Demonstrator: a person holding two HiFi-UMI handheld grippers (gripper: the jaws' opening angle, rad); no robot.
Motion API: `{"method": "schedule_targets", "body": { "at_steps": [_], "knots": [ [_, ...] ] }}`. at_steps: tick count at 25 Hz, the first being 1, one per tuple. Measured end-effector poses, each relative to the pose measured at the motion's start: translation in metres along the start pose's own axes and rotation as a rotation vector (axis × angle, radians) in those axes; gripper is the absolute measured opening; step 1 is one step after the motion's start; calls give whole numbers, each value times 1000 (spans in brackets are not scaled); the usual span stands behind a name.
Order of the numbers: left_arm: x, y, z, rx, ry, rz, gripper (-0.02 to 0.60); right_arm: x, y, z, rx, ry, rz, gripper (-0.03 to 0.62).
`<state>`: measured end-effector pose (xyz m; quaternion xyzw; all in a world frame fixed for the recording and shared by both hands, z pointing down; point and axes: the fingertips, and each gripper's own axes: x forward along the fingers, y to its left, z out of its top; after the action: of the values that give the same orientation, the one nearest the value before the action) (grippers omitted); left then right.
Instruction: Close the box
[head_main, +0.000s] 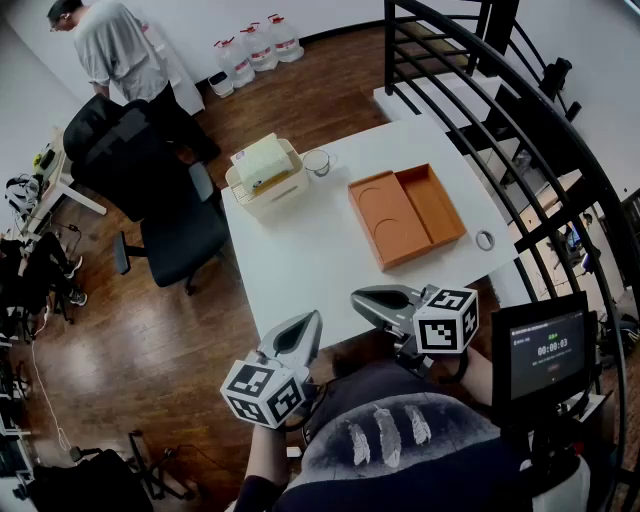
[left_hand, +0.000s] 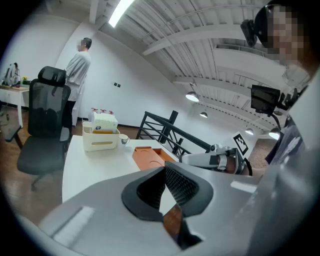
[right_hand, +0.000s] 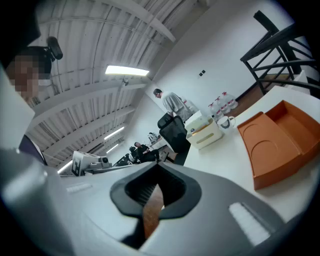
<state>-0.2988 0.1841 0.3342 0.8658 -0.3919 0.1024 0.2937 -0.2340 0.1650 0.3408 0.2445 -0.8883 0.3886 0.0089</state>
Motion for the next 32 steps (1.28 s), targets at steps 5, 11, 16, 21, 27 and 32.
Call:
{"method": "schedule_targets", "body": {
  "at_steps": [5,11,16,21,27,32],
  "knots": [
    [28,-17,10,43,-21,34,15,-26,-23,16,-50,7,44,5],
    [66,-33,12,76,-7,49,15,-53,-65,27,-45,38,16,5],
    [100,-31,21,116,4,1,15,-58,-99,47,-51,45,-24,5],
    [126,-5,30,123,20,-17,15,-53,-118,65,-61,56,-82,5],
    [150,30,50,125,13,-57,15,-37,-142,95,-87,71,-166,5],
    [163,41,45,155,72,-43,15,-33,-159,109,-92,69,-165,5]
  ]
}}
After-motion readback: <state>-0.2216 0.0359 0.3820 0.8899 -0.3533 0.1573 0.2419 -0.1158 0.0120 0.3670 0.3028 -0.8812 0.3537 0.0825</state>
